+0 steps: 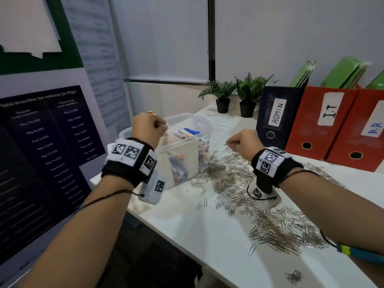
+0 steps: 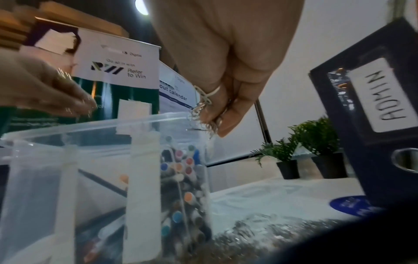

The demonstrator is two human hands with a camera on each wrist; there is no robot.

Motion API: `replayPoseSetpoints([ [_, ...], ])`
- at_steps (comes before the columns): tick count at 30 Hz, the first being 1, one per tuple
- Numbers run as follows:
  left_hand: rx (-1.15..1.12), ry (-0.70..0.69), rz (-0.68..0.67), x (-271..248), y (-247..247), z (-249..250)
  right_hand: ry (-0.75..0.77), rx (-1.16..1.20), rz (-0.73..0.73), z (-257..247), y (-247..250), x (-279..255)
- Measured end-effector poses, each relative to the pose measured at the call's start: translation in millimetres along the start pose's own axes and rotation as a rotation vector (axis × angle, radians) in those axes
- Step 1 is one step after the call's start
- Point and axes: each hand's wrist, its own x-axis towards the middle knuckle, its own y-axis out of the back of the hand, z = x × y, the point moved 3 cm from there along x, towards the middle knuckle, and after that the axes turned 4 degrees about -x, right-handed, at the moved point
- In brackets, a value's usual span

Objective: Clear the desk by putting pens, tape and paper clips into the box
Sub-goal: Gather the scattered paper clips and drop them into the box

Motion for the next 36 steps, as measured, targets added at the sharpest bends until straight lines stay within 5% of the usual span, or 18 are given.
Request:
replayPoseSetpoints([
  [6, 0.275, 0.079, -0.155, -2.7, 7.2, -55.9, 0.132, 0.091, 0.044, -53.2, -2.5, 9.4],
  [11, 0.2, 0.111, -0.289, 4.4, 5.8, -69.5, 0.176, 0.264, 0.088, -109.8, -10.8, 21.2],
  [16, 0.105, 0.143, -0.162, -1.8, 5.9, -77.4, 0.228, 0.336, 0.003, -161.5, -40.2, 31.0],
  [23, -0.002, 0.141, -0.037, -8.6, 5.3, -80.8, 0.206, 0.07, -0.24, -187.2, -81.0, 40.7],
  [36, -0.119, 0.144, -0.01, -15.2, 3.9, -82.6, 0.306, -0.051, -0.309, -187.8, -85.2, 40.2],
])
